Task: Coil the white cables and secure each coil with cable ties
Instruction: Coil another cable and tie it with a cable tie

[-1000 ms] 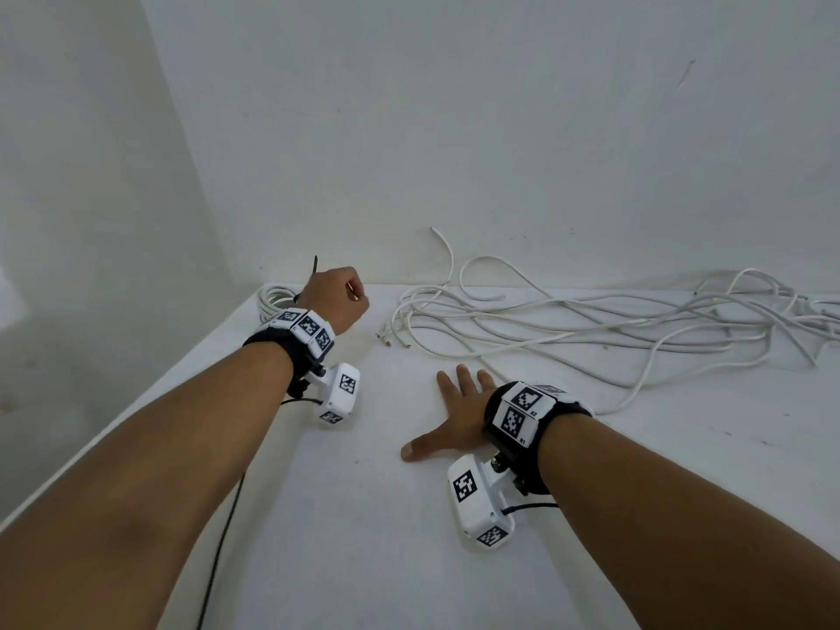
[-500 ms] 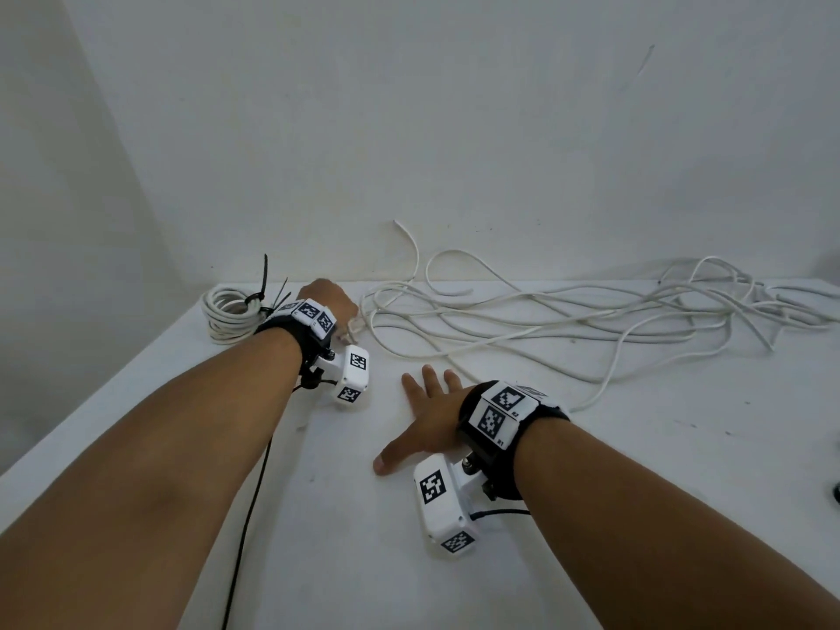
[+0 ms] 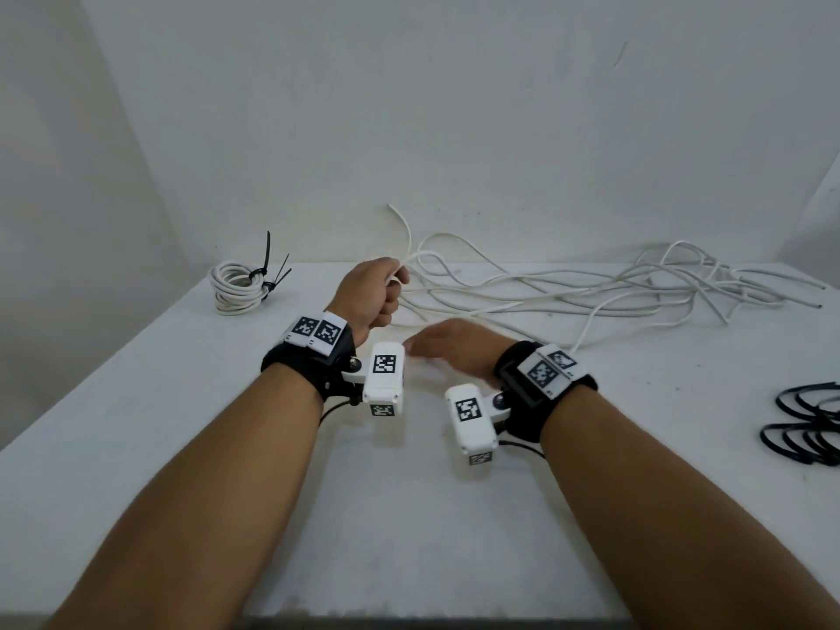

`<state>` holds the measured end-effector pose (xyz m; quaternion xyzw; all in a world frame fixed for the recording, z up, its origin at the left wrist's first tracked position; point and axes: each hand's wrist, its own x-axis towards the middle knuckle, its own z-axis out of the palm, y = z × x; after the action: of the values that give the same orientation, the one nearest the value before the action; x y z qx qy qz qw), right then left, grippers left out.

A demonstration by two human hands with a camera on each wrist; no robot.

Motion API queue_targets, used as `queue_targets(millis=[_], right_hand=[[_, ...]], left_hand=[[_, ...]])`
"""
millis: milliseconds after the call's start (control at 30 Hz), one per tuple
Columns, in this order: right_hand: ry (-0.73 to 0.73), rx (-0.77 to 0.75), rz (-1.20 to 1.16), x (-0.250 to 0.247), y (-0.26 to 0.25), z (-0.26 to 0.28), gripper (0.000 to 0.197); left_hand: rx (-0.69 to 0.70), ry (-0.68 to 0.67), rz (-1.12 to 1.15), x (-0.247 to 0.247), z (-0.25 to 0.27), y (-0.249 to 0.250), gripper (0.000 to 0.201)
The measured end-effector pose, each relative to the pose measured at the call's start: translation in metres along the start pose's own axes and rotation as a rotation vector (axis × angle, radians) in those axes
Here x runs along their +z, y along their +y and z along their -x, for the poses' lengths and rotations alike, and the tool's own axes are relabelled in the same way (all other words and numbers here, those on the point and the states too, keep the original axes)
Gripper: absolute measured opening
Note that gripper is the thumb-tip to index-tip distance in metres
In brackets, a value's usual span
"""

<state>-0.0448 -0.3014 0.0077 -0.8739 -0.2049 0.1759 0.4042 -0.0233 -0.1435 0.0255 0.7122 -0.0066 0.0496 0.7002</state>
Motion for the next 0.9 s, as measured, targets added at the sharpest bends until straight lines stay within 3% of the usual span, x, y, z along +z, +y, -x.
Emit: queue_targets(millis=[67,133,200,300,467,533,633,733,900], right_hand=[[0.29,-0.049,-0.238,-0.016,0.012,0.005,0.018],[0.608,-0.115,-0.24,-0.031,0.025,0.007,0.01],[0.717,-0.211,-0.208,-0.039,0.033,0.011,0.01],[0.653,-0.371,-0.158,-0.039,0.039,0.018,0.024],[0.605,-0.378,-0.256,-0.039,0.047,0.015,0.01],[0.626,-0.397,-0.314,-0.045,0.048,0.016,0.019],[0.611,-0.347,-0.262,-0.046,0.048,0.02,0.038],[0.459,-0.223,-0.192,-0.042,0.042,0.025,0.053],[0.249,-0.095,0.024,-0.037,0.037,0.03,0.048]], left_hand=[[-0.028,-0.071,0.038,0.011,0.014,0.001,0.025],[-0.054,-0.16,0.09,0.021,0.025,0.001,0.027],[-0.078,-0.233,0.137,0.029,0.034,-0.001,0.03],[-0.105,-0.297,0.197,0.038,0.042,-0.004,0.031],[-0.226,-0.444,0.456,0.036,0.047,-0.011,0.033],[-0.25,-0.53,0.563,0.032,0.05,-0.012,0.031],[-0.179,-0.595,0.663,0.035,0.057,-0.01,0.026],[-0.049,-0.534,0.727,0.046,0.06,-0.012,0.019],[0.051,-0.256,0.811,0.052,0.055,-0.015,0.012]])
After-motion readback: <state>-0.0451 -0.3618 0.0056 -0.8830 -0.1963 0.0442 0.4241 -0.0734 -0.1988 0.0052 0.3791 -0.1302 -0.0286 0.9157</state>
